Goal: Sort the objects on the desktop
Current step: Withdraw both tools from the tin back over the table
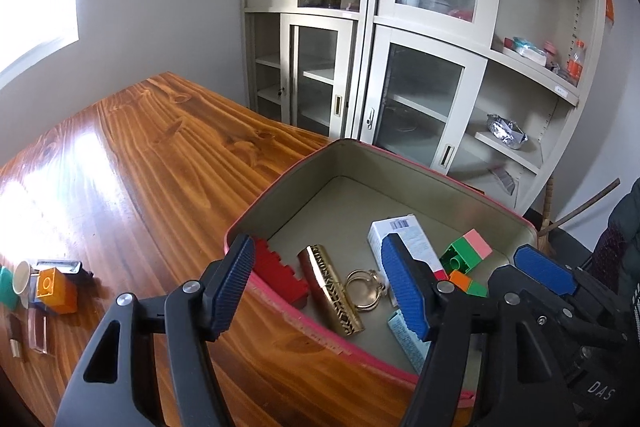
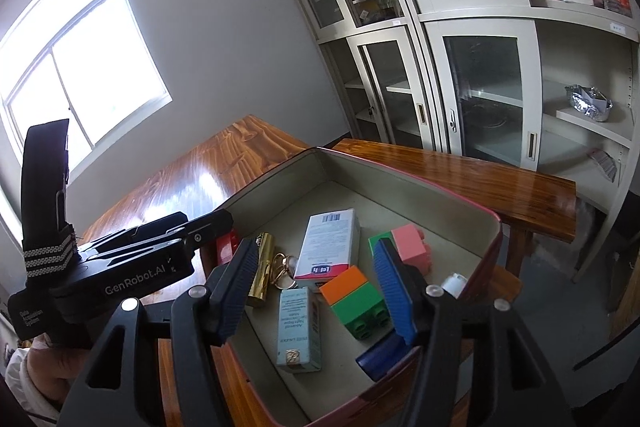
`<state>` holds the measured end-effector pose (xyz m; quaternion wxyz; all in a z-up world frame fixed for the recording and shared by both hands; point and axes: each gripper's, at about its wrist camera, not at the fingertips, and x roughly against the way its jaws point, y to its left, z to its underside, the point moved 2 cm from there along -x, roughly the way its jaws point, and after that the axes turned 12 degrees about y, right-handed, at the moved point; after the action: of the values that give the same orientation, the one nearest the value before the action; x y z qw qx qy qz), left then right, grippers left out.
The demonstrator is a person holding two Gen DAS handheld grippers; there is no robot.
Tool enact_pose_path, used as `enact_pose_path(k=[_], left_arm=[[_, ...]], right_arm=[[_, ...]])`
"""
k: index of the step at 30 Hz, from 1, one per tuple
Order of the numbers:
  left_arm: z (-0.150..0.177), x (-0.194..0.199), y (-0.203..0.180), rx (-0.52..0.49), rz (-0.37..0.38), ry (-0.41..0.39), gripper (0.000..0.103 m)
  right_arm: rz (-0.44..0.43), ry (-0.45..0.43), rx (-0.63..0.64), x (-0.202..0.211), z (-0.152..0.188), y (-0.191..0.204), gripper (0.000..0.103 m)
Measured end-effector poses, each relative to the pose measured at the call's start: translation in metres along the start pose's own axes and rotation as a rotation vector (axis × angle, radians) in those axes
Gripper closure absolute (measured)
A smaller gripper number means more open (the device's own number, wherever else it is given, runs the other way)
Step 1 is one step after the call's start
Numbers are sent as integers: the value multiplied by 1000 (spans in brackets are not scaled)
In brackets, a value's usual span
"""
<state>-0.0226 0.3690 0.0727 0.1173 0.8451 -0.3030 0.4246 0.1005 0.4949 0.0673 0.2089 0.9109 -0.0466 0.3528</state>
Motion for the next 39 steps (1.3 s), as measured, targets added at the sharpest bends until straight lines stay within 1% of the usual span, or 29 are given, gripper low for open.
enact_pose_path(k=[4,7,10,11,14,18,24,30,39], left_arm=[[3,8,3,1,-4,-25,33],[3,14,5,4,-7,-37,33],[5,23,5,-3,-19,-63,33],[7,26,6,-3,-18,-69,33],[10,32,9,5,-6,-84,25],[14,40,18,28,-11,-101,24],[25,47,35,63,-66,-96,24],[42,51,72,134,-105,-73,24],[72,68,145,235,-181,-69,24]], right_arm=[[-2,-4,7,-1,1,6,32],[-6,-6,11,2,2,11,31],[-4,-24,23,7,5,16,24],[-6,-23,25,8,5,18,24],[-15,-15,31,8,7,22,24],[-22,-17,44,10,9,29,23],[-46,9,59,3,13,43,21],[-74,51,103,-13,17,70,21],[-93,94,178,-31,27,121,21]])
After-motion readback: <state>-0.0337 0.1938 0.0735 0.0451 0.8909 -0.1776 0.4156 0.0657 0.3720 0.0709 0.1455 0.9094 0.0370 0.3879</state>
